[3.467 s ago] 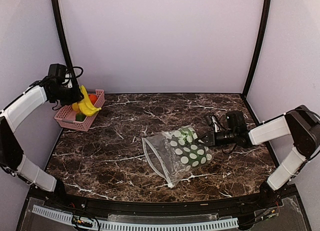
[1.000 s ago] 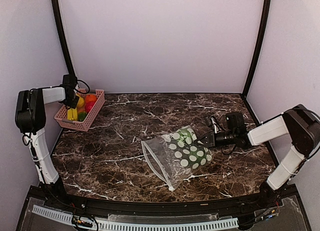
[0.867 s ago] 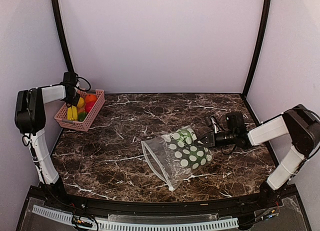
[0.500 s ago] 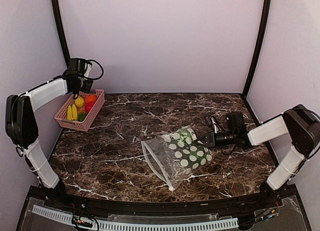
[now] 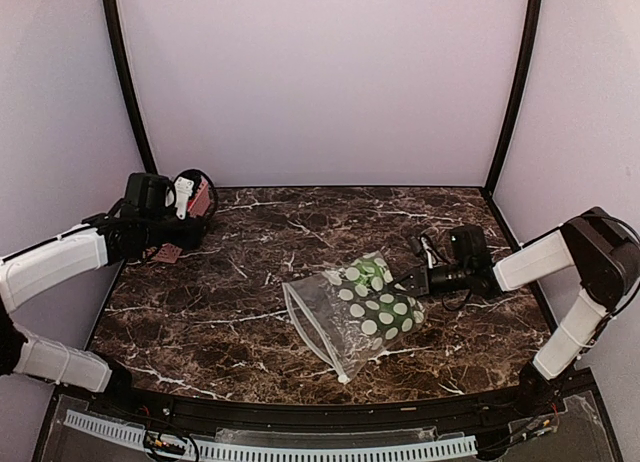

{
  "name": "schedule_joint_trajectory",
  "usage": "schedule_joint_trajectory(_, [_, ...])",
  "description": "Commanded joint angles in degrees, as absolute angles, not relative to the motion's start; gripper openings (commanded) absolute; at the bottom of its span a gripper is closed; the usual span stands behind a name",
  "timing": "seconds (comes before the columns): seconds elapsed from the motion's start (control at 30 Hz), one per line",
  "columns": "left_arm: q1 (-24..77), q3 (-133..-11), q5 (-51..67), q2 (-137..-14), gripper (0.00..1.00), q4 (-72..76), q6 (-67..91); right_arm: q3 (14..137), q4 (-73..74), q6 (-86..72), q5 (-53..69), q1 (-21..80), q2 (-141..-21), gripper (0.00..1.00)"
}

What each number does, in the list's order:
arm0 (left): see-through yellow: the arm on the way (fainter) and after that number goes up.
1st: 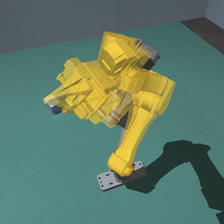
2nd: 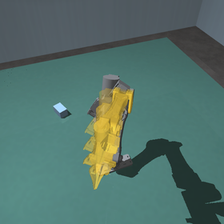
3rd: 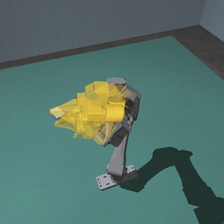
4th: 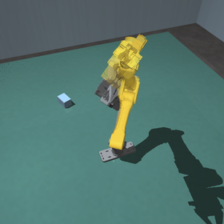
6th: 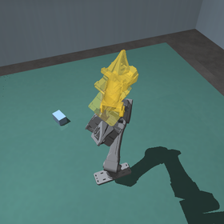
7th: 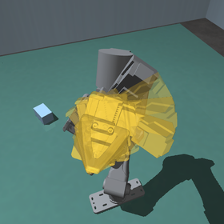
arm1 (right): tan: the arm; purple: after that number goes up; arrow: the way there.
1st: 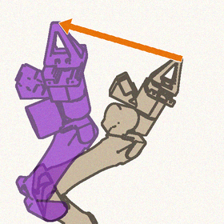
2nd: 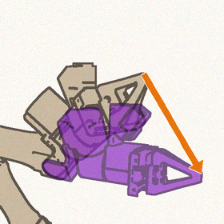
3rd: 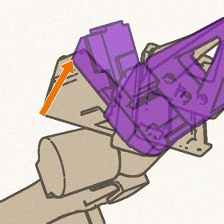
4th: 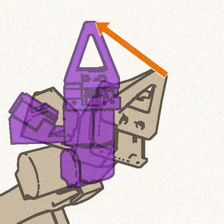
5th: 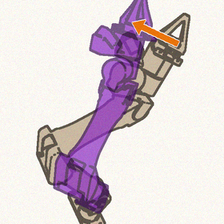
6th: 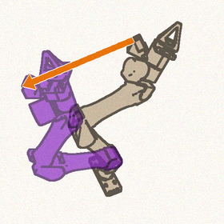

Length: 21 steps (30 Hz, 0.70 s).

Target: Open the zip-top bag and remove the fake food

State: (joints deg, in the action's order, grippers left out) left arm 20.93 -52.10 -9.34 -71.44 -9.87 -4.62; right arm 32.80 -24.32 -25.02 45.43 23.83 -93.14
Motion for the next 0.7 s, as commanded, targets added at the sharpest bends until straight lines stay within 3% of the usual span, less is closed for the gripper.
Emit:
schedule_joint_trajectory(0.0, [24.83,-42.3,-0.52,-62.07,0.6,-2.21,-0.48,34.61,-23.67,-23.9,46.09,24.29,-94.24,0.0])
schedule_joint_trajectory(0.27, [38.99,-33.89,2.56,-58.83,0.59,3.81,-0.63,37.38,-20.77,-24.95,44.19,26.85,-91.19,0.0])
schedule_joint_trajectory(0.5, [56.28,-32.39,-3.75,-67.85,0.48,9.48,-2.38,38.1,-19.64,-24.87,43.77,27.06,-90.86,0.0])
schedule_joint_trajectory(0.67, [59.66,-31.44,-3.21,-77.25,0.37,17.69,-1.32,38.56,-18.82,-24.62,43.77,27.29,-90.56,0.0])
